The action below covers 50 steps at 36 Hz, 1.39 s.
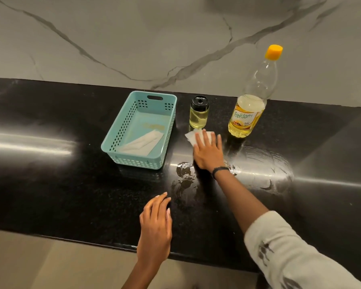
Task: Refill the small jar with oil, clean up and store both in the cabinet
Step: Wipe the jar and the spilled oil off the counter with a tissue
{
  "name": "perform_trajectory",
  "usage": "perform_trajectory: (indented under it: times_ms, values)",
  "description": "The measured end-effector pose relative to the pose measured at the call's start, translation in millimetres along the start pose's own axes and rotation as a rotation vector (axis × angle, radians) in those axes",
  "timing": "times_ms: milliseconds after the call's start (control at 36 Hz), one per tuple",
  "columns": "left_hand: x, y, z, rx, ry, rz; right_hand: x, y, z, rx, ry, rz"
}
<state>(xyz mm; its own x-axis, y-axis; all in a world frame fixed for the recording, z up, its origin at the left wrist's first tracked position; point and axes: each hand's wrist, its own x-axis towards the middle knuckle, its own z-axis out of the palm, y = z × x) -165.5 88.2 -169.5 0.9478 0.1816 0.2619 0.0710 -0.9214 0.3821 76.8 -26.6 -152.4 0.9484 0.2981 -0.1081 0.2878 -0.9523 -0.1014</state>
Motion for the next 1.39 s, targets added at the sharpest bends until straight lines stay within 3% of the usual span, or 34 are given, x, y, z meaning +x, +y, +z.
perform_trajectory:
  times_ms: [139,278,389,528,694,861,1028,1139,1278,1389]
  values:
    - [0.9,0.1,-1.4,0.021,-0.011,0.005,0.4,-37.7,5.3,-0.028,0.003,-0.179]
    - [0.8,0.7,-2.0,0.01,0.002,0.002,-37.7,-1.0,13.3,-0.12,-0.002,-0.384]
    - [0.6,0.9,-1.7,0.006,0.01,0.013,-35.3,34.7,4.6,-0.128,0.016,-0.199]
    - [-0.3,0.3,-1.7,0.015,0.007,0.005,-4.8,3.0,2.3,-0.075,-0.013,-0.066]
    - [1.0,2.3,-3.9,0.046,0.009,0.014,-13.3,-38.0,10.4,-0.098,-0.003,-0.219]
    - [1.1,2.7,-3.1,0.013,0.016,0.006,-73.1,-1.5,15.4,-0.102,0.001,-0.346]
    - [0.8,1.7,-2.2,0.007,0.025,0.014,-68.5,73.1,-1.2,-0.151,-0.007,-0.077]
    - [0.8,2.0,-3.4,0.025,0.02,0.016,-39.2,73.0,-7.5,-0.132,0.002,0.02]
    - [-0.3,0.6,-3.3,0.04,-0.001,0.024,-29.0,34.7,-5.2,-0.026,-0.036,-0.097]
    - [-0.5,0.1,-3.2,0.029,-0.004,0.02,-60.5,29.0,9.0,-0.103,-0.017,-0.237]
